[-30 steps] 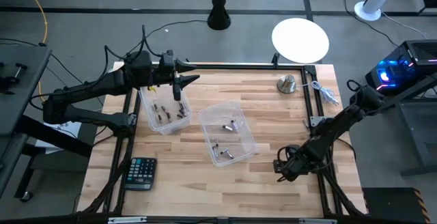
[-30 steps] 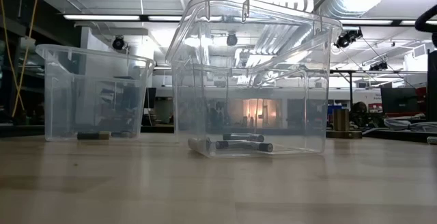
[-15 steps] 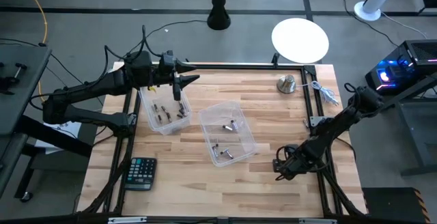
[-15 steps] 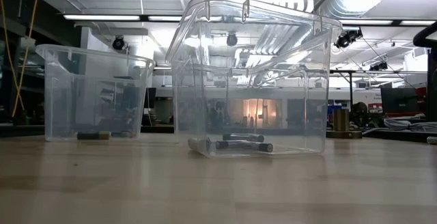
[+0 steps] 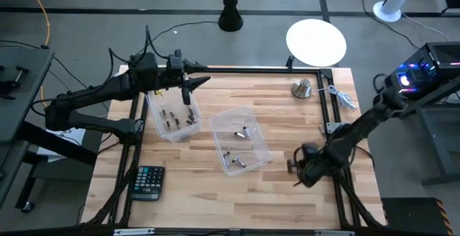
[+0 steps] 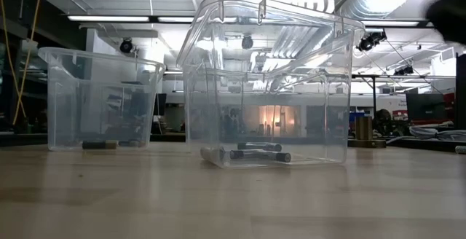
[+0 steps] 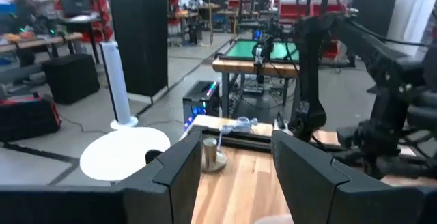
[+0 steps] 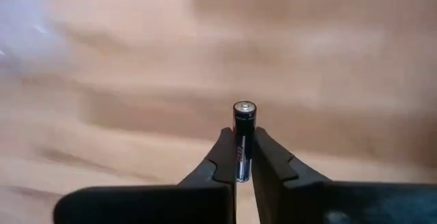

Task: Sort batteries
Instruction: Put the silver battery into the right transparent bin

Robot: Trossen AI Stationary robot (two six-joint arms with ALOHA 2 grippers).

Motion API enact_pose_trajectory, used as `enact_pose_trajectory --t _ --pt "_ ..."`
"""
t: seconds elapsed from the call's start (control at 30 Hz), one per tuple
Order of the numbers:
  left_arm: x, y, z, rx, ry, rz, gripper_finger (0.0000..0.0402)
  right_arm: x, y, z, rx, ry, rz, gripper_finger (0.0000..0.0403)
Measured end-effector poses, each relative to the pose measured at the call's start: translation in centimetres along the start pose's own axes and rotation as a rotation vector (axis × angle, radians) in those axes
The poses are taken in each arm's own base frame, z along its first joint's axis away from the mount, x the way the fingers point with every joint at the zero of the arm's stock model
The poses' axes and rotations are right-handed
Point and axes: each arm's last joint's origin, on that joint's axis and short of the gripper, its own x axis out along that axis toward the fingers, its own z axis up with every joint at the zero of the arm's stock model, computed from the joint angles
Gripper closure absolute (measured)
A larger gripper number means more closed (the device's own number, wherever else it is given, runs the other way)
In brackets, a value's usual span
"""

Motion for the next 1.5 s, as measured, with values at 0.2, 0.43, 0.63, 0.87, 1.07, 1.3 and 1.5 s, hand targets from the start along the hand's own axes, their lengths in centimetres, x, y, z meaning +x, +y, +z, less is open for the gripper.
enact_pose_trajectory --t 0.2,0.43,0.63,0.87,1.07,1.3,1.5 --pt "0.0 0.7 0.0 -0.043 -0.003 0.034 0.0233 -6.3 3.4 3.2 -0.033 -0.327 0.355 0.0398" --pt "-0.1 1.0 0.0 -0.090 -0.004 0.046 0.0233 -8.0 11.2 7.3 -0.319 -0.451 0.619 0.0398" --pt "-0.1 0.9 0.0 -0.093 -0.003 0.031 0.0233 -4.8 15.5 10.5 -0.472 -0.389 0.660 0.0398" --pt "-0.1 0.9 0.0 -0.132 -0.003 0.029 0.0233 -0.7 17.0 12.1 -0.575 -0.228 0.593 0.0398" --pt "-0.1 0.9 0.0 -0.133 -0.003 0.029 0.0233 -0.3 17.1 12.0 -0.648 -0.208 0.595 0.0375" --pt "-0.1 0.9 0.0 -0.134 -0.003 0.029 0.0233 -1.7 17.5 12.0 -0.773 -0.244 0.571 0.0290" --pt "-0.1 0.9 0.0 -0.141 -0.003 0.030 0.0233 -5.4 18.2 12.1 -0.952 -0.278 0.492 0.0256"
